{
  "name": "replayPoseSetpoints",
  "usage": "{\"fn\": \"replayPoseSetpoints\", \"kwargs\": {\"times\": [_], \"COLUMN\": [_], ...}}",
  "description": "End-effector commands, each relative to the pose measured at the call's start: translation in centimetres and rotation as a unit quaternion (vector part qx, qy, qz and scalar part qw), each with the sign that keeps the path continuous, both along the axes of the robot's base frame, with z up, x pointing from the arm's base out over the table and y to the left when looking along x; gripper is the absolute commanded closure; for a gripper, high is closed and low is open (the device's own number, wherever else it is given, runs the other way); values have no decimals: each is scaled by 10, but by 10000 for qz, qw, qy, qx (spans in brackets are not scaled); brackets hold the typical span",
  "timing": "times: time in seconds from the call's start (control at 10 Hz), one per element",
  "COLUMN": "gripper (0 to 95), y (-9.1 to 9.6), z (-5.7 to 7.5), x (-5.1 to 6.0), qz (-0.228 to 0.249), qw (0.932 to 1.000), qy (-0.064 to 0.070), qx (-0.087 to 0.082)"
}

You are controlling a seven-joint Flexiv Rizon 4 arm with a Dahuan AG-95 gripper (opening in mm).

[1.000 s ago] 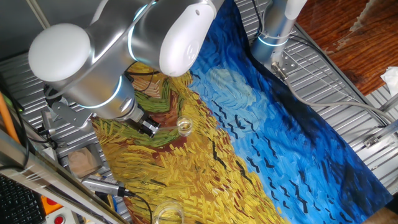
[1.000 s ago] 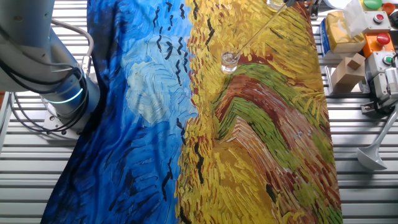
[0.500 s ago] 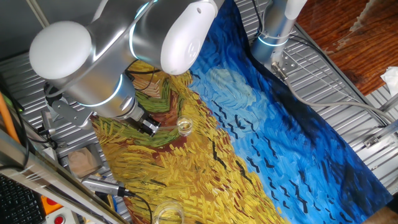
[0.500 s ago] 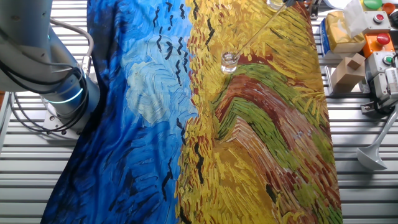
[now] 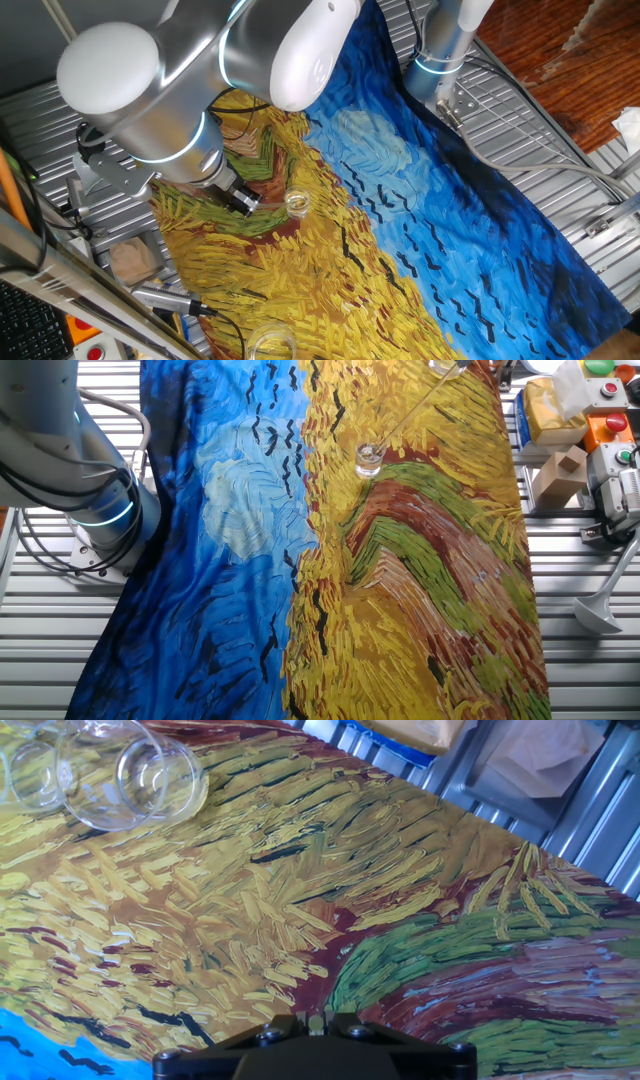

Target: Stir the beaker with a glass rod

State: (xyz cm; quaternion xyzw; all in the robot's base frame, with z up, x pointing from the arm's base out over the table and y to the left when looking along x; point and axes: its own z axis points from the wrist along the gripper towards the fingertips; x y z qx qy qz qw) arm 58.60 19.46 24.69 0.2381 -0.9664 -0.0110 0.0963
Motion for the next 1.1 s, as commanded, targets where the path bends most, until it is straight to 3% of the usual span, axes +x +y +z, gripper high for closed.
{"fn": "replayPoseSetpoints", "kwargs": {"times": [0.1, 0.8, 1.1], "gripper": [950, 950, 950], "y": [0, -10, -9], "z": [1, 5, 5], "x": [1, -7, -9], "qz": [7, 26, -103], "qw": [10000, 10000, 9998], "qy": [-7, -42, -118], "qx": [1, 27, 150]}}
